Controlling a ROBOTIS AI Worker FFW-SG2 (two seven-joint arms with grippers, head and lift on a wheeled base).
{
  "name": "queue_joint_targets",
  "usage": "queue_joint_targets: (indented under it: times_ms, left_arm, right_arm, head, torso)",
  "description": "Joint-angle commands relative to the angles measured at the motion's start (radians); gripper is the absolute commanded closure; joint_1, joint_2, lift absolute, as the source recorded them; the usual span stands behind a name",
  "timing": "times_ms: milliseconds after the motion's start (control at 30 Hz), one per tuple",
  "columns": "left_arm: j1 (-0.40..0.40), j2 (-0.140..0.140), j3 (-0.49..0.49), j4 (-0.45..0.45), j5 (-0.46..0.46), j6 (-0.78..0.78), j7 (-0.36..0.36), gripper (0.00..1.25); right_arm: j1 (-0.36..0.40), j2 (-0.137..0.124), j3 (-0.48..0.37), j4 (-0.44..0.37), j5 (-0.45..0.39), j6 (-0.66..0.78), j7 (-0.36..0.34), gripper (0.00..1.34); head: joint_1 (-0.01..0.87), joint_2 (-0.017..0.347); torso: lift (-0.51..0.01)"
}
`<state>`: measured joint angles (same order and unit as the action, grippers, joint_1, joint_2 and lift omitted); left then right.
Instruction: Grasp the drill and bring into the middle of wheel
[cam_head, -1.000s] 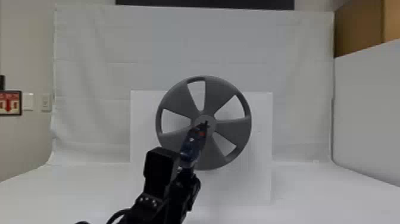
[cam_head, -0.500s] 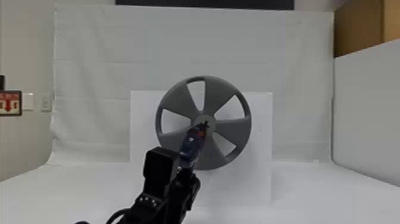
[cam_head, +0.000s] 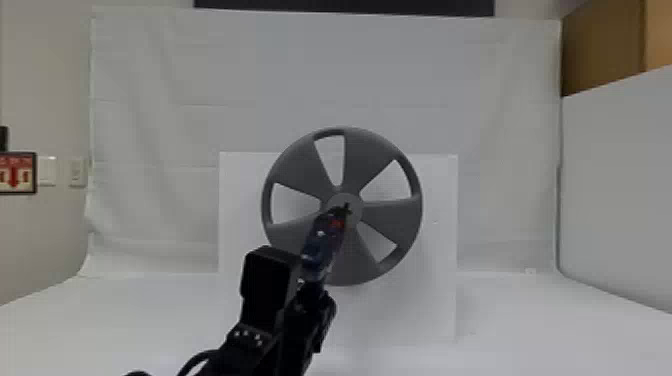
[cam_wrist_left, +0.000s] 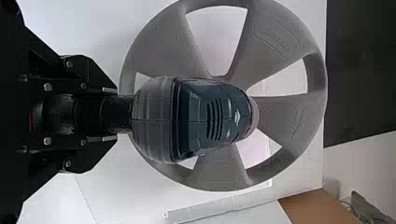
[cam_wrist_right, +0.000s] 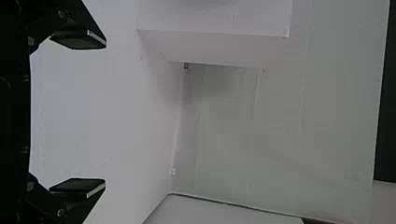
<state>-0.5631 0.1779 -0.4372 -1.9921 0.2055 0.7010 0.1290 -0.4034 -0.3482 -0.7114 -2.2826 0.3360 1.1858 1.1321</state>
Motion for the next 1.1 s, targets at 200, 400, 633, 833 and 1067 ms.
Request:
queue_joint_targets:
  times_ms: [200, 400, 633, 833, 1067]
  left_arm:
    - [0.000, 0.000, 0.000, 0.001, -0.002, -0.001, 0.000, 1.22]
    - [-0.001, 0.000, 0.000, 0.001, -0.003, -0.005, 0.000, 1.22]
    - [-0.001, 0.000, 0.002, 0.001, -0.005, -0.005, 0.000, 1.22]
    - [0.008, 0.002, 0.008, 0.001, -0.003, -0.018, -0.008, 1.22]
    - [0.040, 0.002, 0.037, -0.037, 0.009, -0.043, -0.023, 1.22]
  right_arm:
    - [0.000, 0.002, 0.001, 0.000, 0.001, 0.000, 0.000, 0.24]
    - [-0.002, 0.002, 0.001, 0.000, 0.001, 0.000, 0.000, 0.24]
    - [-0.002, 0.002, 0.001, 0.000, 0.003, 0.000, 0.000, 0.24]
    - [0.000, 0.000, 0.001, 0.000, 0.003, 0.003, 0.000, 0.24]
    - [0.002, 0.000, -0.002, 0.000, 0.003, 0.003, 0.000, 0.24]
  head:
    - [0.000, 0.000]
    - [0.000, 0.000]
    - [0.000, 0.000]
    - [0.000, 0.000]
    - [0.000, 0.000]
  torso:
    - [-0.406]
    - [-0.406]
    - [-0.406]
    - [-0.406]
    - [-0.406]
